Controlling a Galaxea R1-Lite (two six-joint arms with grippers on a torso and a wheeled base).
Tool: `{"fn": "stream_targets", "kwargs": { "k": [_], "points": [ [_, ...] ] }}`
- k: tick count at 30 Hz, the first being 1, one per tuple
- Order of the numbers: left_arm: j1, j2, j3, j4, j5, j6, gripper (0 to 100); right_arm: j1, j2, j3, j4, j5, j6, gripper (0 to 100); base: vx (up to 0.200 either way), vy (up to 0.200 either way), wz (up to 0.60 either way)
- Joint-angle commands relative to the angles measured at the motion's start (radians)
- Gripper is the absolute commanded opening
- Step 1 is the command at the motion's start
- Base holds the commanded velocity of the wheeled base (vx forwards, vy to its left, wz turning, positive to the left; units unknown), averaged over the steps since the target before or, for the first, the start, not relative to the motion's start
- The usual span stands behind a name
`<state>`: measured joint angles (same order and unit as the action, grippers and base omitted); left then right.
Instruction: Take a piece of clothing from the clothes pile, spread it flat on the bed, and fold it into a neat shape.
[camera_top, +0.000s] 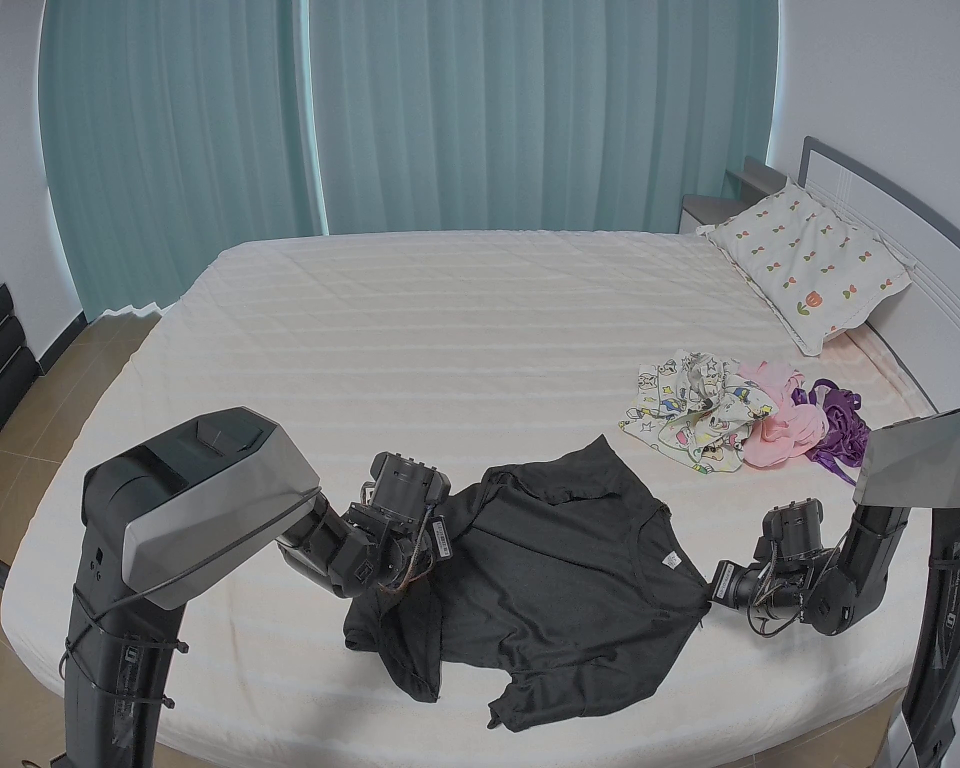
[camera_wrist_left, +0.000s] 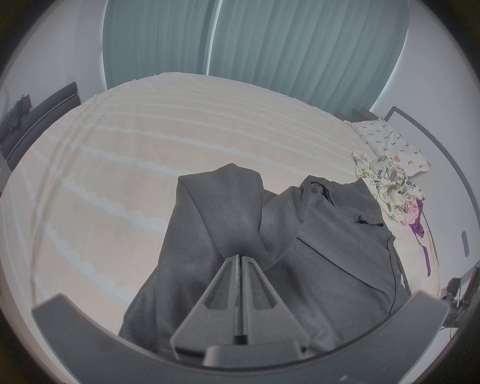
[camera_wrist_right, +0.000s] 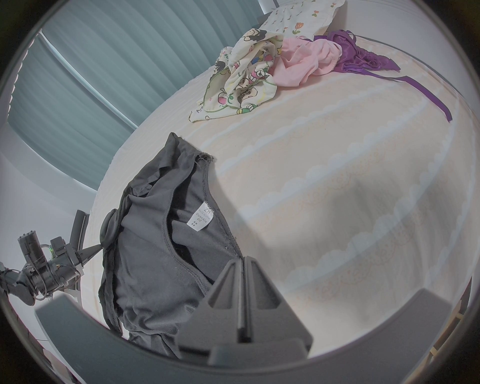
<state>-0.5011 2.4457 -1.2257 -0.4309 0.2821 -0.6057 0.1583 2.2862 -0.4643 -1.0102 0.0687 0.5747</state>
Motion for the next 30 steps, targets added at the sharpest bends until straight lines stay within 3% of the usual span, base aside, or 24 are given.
{"fn": "stream_targets", "kwargs": {
  "k": [1, 12, 21, 22, 30],
  "points": [
    [0.041, -0.027, -0.015, 0.015, 0.000, 0.018, 0, -0.002, -0.011, 0.009, -0.016, 0.000, 0.002, 0, 0.000, 0.000, 0.00],
    [0.207, -0.160, -0.012, 0.116, -0.011, 0.100, 0, -0.003, -0.010, 0.049, -0.065, -0.001, 0.001, 0, 0.000, 0.000, 0.00],
    [0.176, -0.160, 0.032, 0.112, -0.060, 0.058, 0, 0.012, -0.008, 0.045, -0.067, 0.000, 0.002, 0, 0.000, 0.000, 0.00],
    [0.162, -0.159, 0.032, 0.112, -0.067, 0.050, 100, 0.012, -0.010, 0.045, -0.067, 0.000, 0.002, 0, 0.000, 0.000, 0.00],
    [0.042, -0.139, 0.037, 0.123, -0.077, 0.038, 100, 0.021, -0.013, 0.049, -0.067, 0.000, 0.002, 0, 0.000, 0.000, 0.00]
  ]
}}
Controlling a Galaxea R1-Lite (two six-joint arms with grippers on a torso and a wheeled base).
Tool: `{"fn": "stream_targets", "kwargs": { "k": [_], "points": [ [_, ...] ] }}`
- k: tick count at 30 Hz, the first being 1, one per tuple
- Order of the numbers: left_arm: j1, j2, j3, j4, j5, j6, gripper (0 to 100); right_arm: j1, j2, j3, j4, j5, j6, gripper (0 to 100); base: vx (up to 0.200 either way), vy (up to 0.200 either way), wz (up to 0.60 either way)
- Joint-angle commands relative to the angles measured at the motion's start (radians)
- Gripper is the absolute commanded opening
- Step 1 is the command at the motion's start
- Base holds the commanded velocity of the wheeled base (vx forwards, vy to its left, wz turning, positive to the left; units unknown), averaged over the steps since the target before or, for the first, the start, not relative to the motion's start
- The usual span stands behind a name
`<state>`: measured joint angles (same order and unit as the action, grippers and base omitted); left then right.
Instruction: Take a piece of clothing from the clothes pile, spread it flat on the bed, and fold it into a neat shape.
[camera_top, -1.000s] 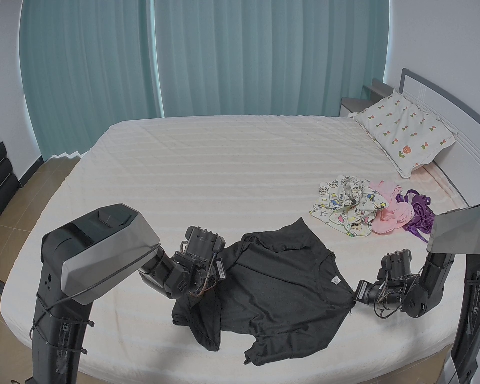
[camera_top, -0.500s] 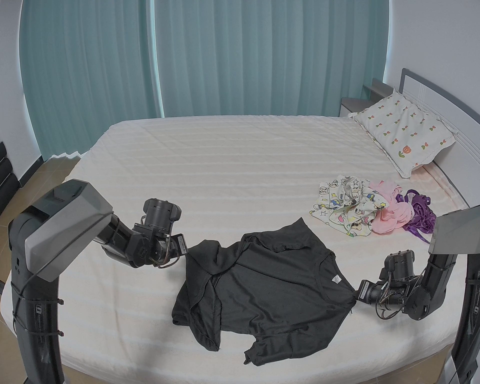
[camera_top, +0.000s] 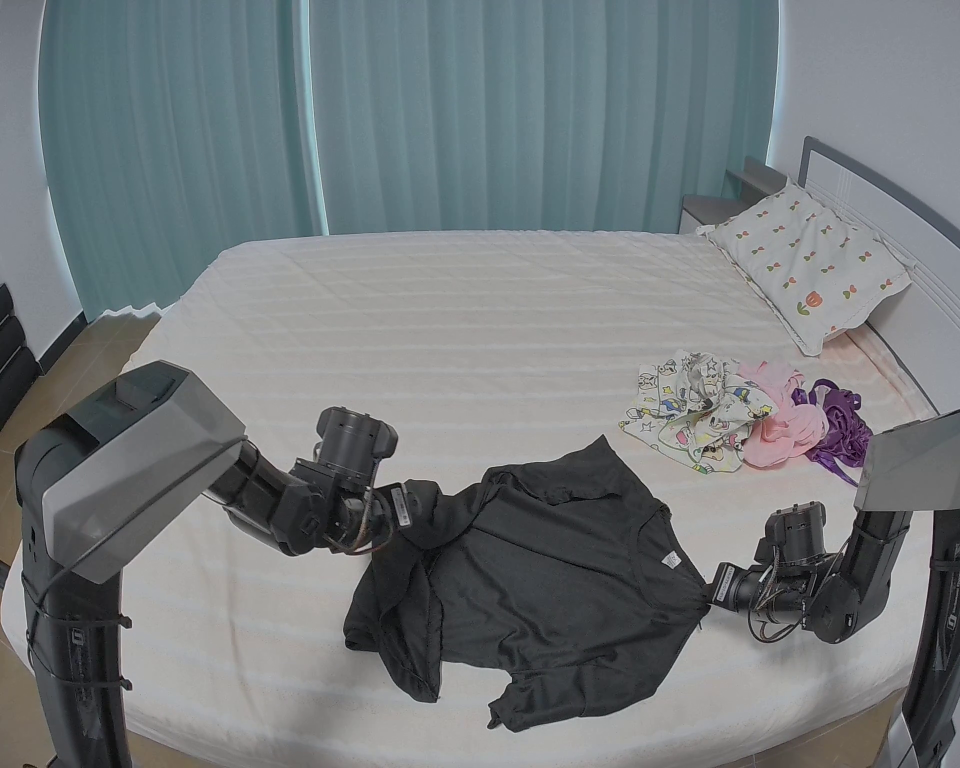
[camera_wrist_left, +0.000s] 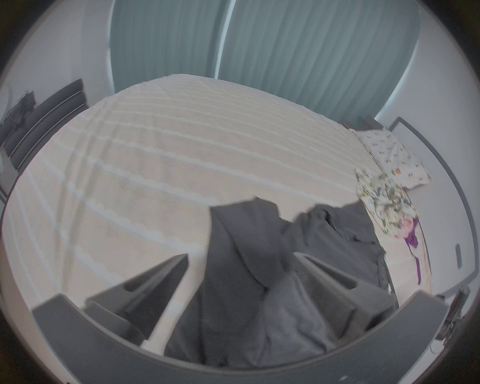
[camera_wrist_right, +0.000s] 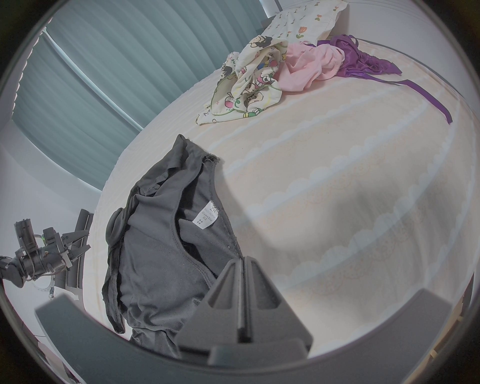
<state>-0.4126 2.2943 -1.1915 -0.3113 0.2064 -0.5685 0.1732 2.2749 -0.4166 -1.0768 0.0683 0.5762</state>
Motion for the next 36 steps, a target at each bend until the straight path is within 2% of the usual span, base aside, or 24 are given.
{"fn": "stream_targets", "kwargs": {
  "k": [1, 8, 12, 21, 22, 25, 33, 35, 36],
  "points": [
    [-0.063, 0.039, 0.000, 0.003, 0.007, 0.007, 100, 0.008, 0.000, -0.001, 0.000, 0.001, 0.001, 0, 0.000, 0.000, 0.00],
    [-0.084, 0.113, -0.017, 0.009, 0.022, 0.079, 100, 0.019, 0.012, 0.021, -0.045, -0.001, -0.001, 0, 0.000, 0.000, 0.00],
    [-0.083, 0.143, -0.045, 0.012, 0.073, 0.078, 100, 0.022, 0.021, 0.032, -0.066, -0.001, -0.001, 0, 0.000, 0.000, 0.00],
    [-0.080, 0.168, -0.050, 0.020, 0.074, 0.081, 100, 0.022, 0.049, 0.032, -0.091, -0.010, -0.002, 0, 0.000, 0.000, 0.00],
    [-0.078, 0.169, -0.053, 0.026, 0.076, 0.081, 0, 0.022, 0.051, 0.032, -0.092, -0.010, -0.002, 0, 0.000, 0.000, 0.00],
    [-0.071, 0.168, -0.053, 0.040, 0.077, 0.079, 0, 0.022, 0.051, 0.030, -0.091, -0.010, -0.004, 0, 0.000, 0.000, 0.00],
    [0.037, 0.060, -0.023, 0.060, 0.082, 0.090, 0, 0.011, 0.055, 0.027, -0.091, -0.010, -0.006, 0, 0.000, 0.000, 0.00],
    [0.101, 0.031, -0.023, 0.086, 0.079, 0.118, 0, 0.008, 0.055, 0.025, -0.089, -0.010, -0.007, 0, 0.000, 0.000, 0.00],
    [0.109, 0.030, -0.025, 0.086, 0.079, 0.121, 0, 0.008, 0.055, 0.027, -0.089, -0.010, -0.007, 0, 0.000, 0.000, 0.00]
  ]
}}
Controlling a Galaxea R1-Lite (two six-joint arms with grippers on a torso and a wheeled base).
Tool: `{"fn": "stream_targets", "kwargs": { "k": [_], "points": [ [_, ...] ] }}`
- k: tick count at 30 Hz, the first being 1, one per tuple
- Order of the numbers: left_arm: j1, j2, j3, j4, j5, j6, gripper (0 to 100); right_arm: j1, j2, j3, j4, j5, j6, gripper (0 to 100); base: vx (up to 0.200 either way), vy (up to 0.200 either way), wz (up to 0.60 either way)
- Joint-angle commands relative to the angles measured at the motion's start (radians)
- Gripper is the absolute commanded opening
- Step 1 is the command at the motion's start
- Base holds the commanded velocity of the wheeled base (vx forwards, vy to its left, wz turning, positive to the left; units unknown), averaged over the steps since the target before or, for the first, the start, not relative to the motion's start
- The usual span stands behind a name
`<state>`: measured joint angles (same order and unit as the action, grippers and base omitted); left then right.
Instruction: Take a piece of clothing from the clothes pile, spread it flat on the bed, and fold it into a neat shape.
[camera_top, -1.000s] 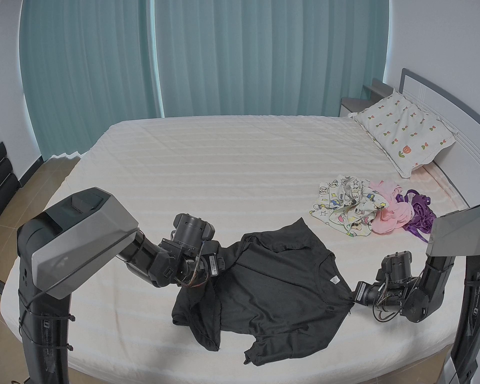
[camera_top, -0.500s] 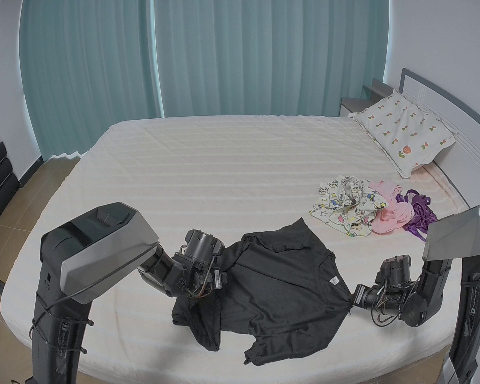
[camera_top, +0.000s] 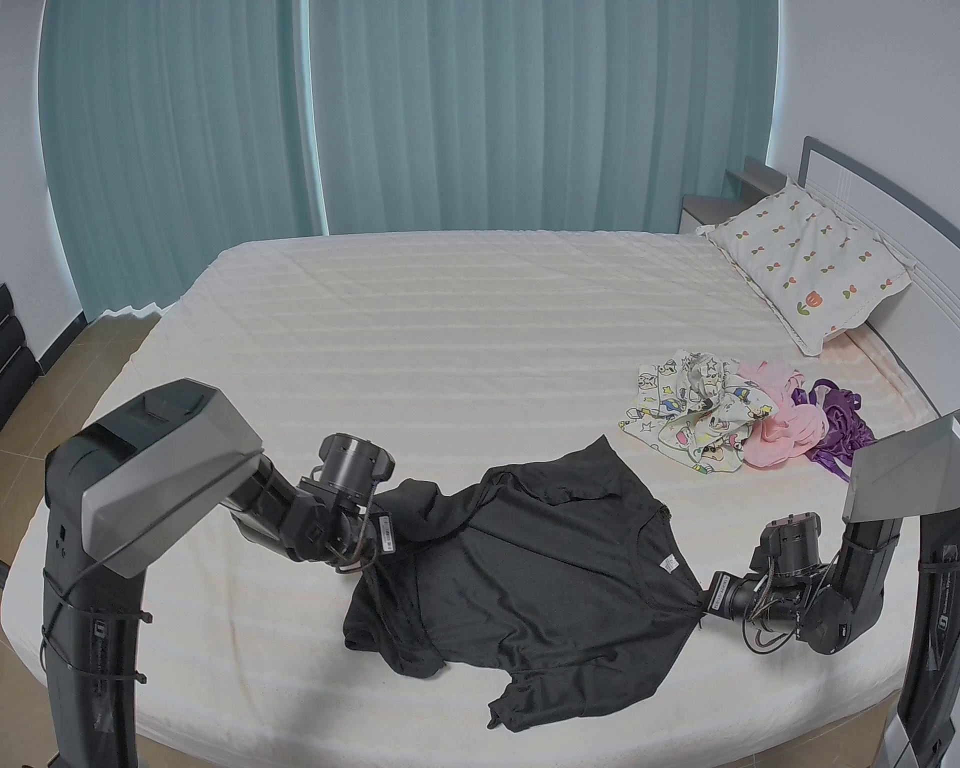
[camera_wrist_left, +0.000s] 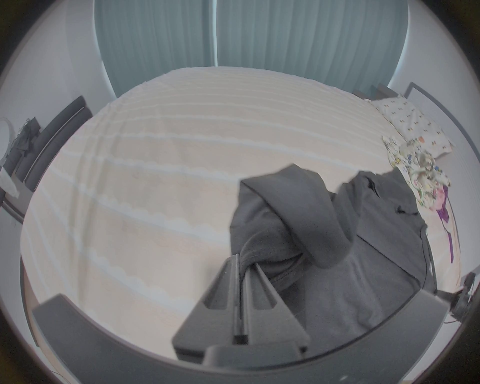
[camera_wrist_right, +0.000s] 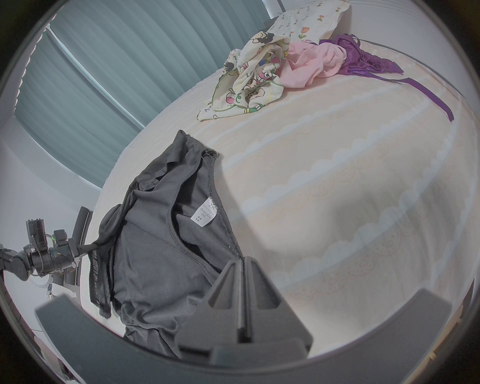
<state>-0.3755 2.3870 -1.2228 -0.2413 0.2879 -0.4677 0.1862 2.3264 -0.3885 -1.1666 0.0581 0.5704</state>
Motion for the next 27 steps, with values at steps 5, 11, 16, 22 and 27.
{"fn": "stream_targets", "kwargs": {
  "k": [5, 11, 16, 22, 27],
  "points": [
    [0.184, -0.063, -0.038, 0.010, -0.033, 0.057, 0, -0.010, 0.004, -0.003, 0.007, -0.001, -0.001, 0, 0.000, 0.000, 0.00],
    [0.254, -0.037, -0.073, 0.013, -0.150, 0.053, 0, -0.019, 0.004, -0.004, 0.008, -0.001, -0.003, 0, 0.000, 0.000, 0.00],
    [0.300, 0.003, -0.109, 0.008, -0.211, 0.049, 100, -0.037, -0.001, -0.007, 0.010, -0.003, -0.004, 0, 0.000, 0.000, 0.00],
    [0.357, 0.070, -0.207, 0.010, -0.210, 0.030, 100, -0.057, -0.004, -0.016, 0.013, -0.003, -0.004, 0, 0.000, 0.000, 0.00],
    [0.385, 0.112, -0.245, 0.013, -0.210, -0.002, 100, -0.059, 0.002, -0.018, 0.013, -0.003, -0.004, 0, 0.000, 0.000, 0.00]
  ]
}}
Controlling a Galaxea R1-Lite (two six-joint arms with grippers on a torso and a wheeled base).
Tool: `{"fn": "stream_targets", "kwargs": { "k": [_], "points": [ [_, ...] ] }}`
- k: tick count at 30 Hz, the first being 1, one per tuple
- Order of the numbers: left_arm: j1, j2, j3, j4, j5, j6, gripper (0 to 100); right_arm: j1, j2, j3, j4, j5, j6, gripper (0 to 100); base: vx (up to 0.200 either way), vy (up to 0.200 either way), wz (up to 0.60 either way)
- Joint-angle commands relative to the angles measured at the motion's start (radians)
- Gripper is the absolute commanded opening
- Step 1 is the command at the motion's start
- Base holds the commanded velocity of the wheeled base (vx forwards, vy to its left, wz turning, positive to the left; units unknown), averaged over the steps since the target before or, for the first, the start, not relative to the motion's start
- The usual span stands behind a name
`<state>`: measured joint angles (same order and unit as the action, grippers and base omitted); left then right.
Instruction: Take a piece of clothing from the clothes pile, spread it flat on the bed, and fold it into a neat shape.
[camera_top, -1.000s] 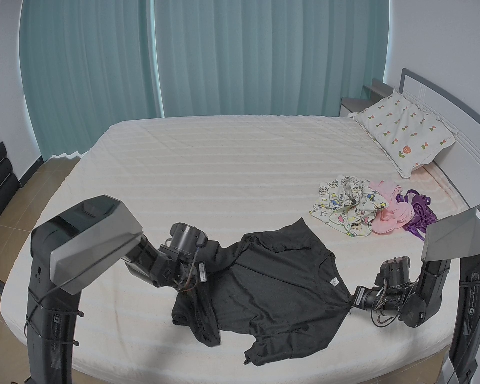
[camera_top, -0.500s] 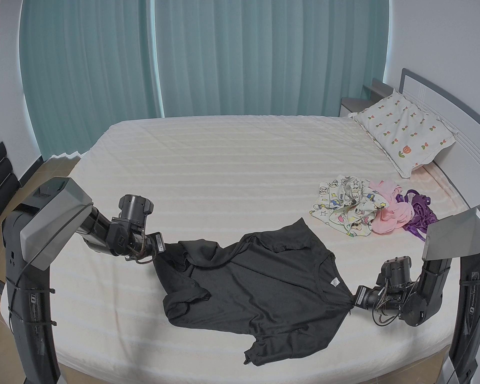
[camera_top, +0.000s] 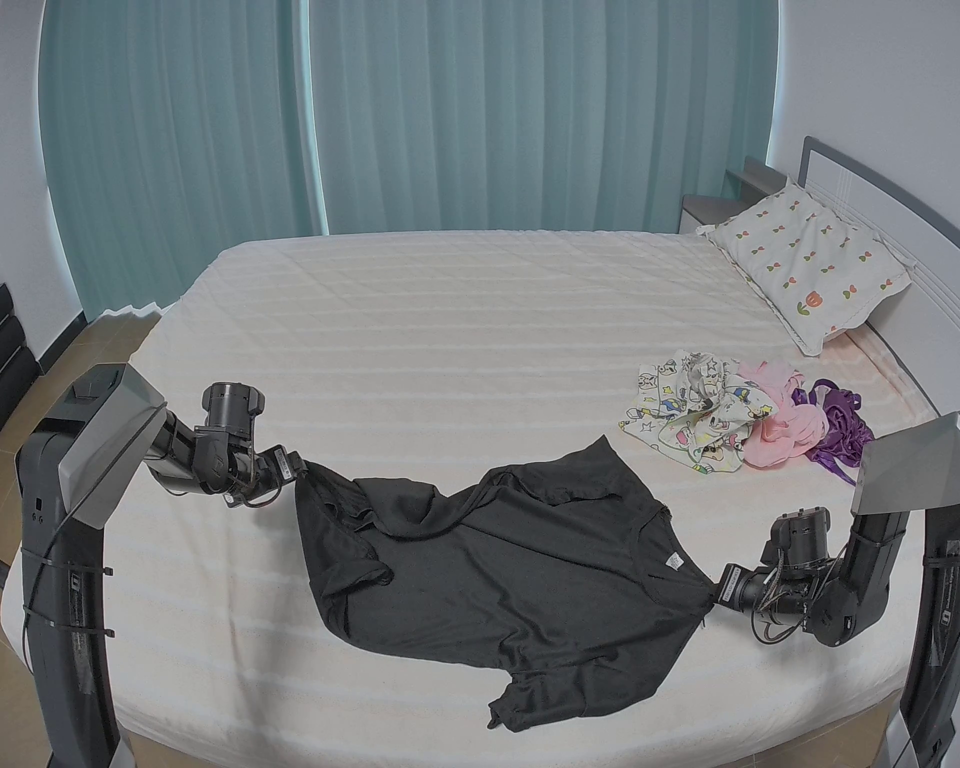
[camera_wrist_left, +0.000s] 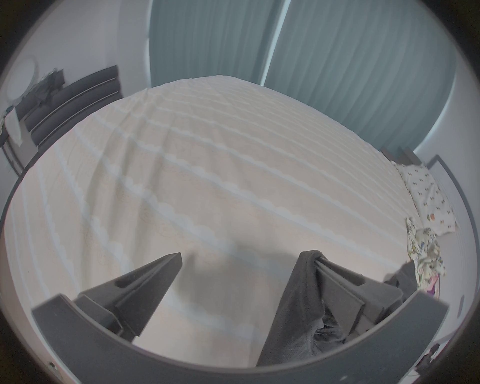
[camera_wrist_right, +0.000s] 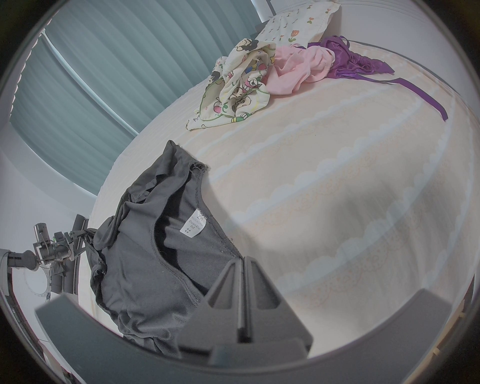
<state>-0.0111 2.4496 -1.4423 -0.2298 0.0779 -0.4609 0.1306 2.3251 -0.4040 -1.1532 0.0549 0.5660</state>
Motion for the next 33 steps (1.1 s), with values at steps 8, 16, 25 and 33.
{"fn": "stream_targets", "kwargs": {
  "k": [8, 16, 25, 33],
  "points": [
    [0.079, 0.080, -0.153, 0.017, 0.026, -0.056, 100, -0.005, 0.005, -0.002, 0.000, 0.000, 0.000, 0, 0.000, 0.000, 0.00],
    [0.152, 0.085, -0.190, 0.095, 0.023, -0.056, 100, -0.003, 0.008, -0.002, 0.001, 0.000, 0.000, 0, 0.000, 0.000, 0.00],
    [0.152, 0.005, -0.159, 0.170, -0.096, -0.085, 100, -0.003, 0.008, -0.004, 0.001, 0.000, 0.000, 0, 0.000, 0.000, 0.00],
    [0.026, -0.165, 0.082, 0.161, -0.227, -0.090, 100, -0.002, 0.008, -0.004, 0.000, 0.002, 0.000, 0, 0.000, 0.000, 0.00]
  ]
}}
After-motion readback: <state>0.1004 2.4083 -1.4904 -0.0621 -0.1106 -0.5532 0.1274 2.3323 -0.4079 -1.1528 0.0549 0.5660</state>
